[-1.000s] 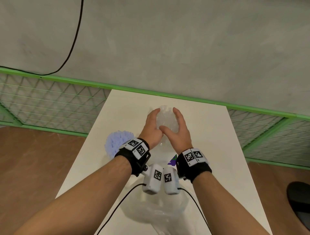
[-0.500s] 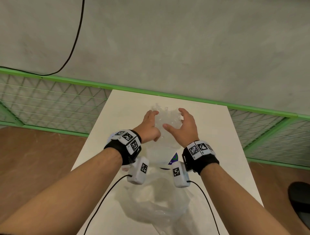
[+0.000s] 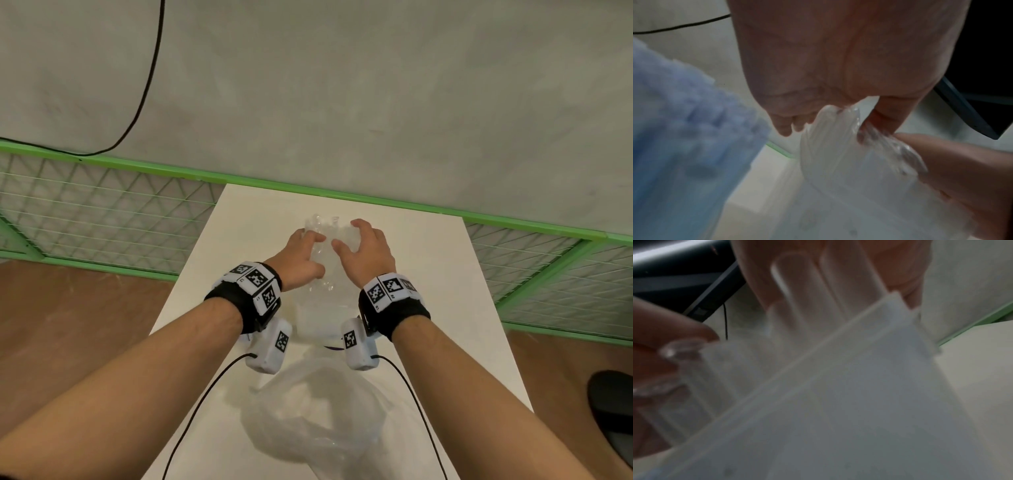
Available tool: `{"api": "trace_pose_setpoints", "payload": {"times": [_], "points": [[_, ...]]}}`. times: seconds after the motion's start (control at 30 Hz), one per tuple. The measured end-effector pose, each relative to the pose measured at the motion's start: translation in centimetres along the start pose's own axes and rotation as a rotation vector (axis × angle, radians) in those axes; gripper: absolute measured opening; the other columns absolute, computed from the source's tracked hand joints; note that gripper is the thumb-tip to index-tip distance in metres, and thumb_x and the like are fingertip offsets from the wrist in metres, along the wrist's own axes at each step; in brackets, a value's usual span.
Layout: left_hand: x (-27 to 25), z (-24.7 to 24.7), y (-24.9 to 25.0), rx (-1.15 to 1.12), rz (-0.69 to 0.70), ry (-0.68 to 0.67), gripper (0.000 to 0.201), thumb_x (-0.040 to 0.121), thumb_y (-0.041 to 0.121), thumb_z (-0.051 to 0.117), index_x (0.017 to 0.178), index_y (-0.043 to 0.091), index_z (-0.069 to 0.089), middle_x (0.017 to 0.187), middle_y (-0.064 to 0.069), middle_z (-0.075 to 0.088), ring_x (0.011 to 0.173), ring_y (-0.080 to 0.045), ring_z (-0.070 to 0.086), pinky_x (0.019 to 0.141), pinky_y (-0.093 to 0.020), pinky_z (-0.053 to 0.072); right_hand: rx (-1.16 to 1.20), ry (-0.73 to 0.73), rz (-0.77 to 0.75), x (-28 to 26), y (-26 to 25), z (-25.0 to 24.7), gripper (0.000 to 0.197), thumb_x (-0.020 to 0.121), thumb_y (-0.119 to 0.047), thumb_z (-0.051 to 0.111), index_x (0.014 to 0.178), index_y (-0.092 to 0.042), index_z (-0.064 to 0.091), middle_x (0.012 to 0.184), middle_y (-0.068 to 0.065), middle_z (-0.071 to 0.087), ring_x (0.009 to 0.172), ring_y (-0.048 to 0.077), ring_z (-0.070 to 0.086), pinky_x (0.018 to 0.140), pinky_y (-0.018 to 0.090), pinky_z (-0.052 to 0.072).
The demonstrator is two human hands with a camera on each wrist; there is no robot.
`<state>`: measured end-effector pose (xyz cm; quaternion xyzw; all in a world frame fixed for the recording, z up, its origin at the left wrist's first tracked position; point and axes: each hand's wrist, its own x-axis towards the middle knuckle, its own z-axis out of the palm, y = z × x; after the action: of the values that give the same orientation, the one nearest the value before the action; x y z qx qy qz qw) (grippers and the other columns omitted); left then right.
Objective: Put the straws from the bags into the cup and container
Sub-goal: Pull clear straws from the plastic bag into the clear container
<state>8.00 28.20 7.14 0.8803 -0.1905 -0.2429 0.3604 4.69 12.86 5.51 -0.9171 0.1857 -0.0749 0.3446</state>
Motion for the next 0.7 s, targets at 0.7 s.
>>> {"api": "trace_pose_setpoints", "payload": {"times": [0.7], "points": [[-0.9,0.2,-0.1,0.393,0.105,0.094,0.042,0.095,0.065,0.029,0.133,0.051,0.039,0.160,0.009,0.007,0.148,-0.014,0.012,0.120,-0.051,-0.002,0.361,-0.063,-0.136,-3.2,3.7,-1.2,0.057,0.092,-0.047,0.060,0.143,-0.029,0.042,0.152,-0.006,0.034,0.137,0.010,0.033,0.116,0.035,0.029]]}}
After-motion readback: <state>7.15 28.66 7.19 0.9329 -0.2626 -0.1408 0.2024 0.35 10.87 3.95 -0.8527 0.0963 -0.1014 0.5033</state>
